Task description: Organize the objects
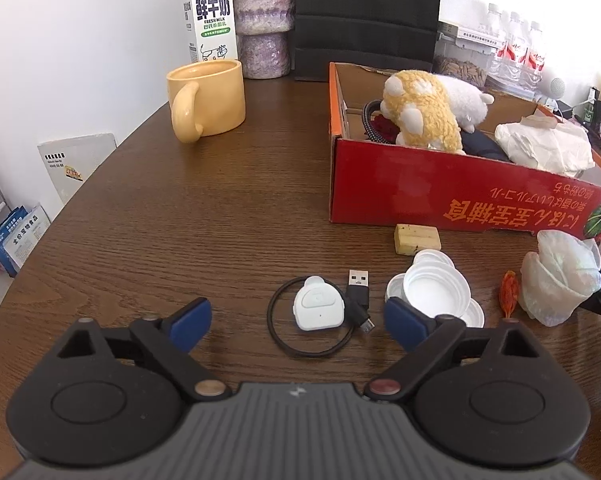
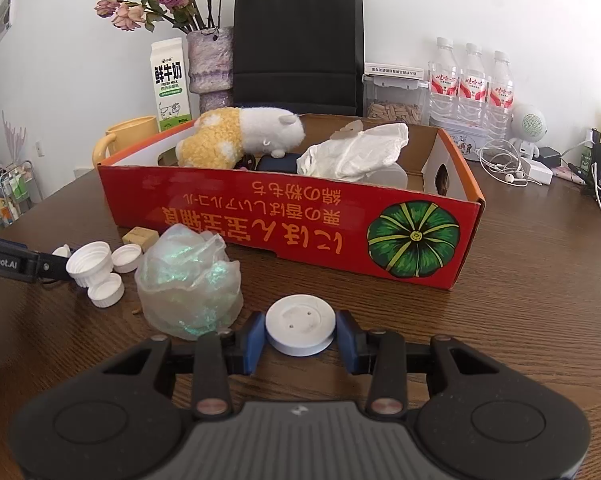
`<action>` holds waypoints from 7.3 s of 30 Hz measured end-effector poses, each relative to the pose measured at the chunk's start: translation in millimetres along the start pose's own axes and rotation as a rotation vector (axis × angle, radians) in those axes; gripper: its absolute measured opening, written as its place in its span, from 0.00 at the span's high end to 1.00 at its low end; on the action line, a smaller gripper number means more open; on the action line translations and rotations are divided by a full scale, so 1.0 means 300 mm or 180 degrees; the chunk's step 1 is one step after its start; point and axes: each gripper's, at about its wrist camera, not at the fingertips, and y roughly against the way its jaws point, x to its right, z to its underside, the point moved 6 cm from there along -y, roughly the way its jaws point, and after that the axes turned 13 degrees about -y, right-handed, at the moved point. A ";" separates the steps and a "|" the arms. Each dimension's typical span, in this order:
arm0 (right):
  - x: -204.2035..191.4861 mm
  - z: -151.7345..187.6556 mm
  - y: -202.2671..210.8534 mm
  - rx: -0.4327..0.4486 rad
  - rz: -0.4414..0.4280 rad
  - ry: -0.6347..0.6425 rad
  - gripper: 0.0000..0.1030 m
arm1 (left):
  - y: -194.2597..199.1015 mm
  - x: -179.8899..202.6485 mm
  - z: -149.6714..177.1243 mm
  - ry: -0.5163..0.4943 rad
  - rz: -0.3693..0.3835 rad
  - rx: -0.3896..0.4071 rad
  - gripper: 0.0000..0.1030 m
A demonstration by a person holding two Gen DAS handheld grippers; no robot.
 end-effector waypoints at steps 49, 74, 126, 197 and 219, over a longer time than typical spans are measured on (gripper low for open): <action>-0.009 0.004 0.005 -0.0005 -0.0022 0.0022 0.63 | 0.115 0.014 -0.048 0.0021 -0.0090 0.0308 0.67; -0.011 0.005 0.005 -0.0005 -0.0025 0.0026 0.63 | 0.127 0.033 0.049 0.0037 -0.0042 0.0130 0.80; -0.013 0.006 0.006 -0.0007 -0.0031 0.0030 0.63 | 0.126 -0.008 0.070 0.0142 -0.0097 0.0109 0.64; -0.018 0.010 0.006 -0.0008 -0.0041 0.0036 0.63 | 0.111 0.071 0.053 -0.0065 0.0161 0.0217 0.95; -0.024 0.011 0.012 0.0011 -0.0044 0.0042 0.63 | 0.160 0.084 0.028 -0.0155 0.0094 0.0345 0.96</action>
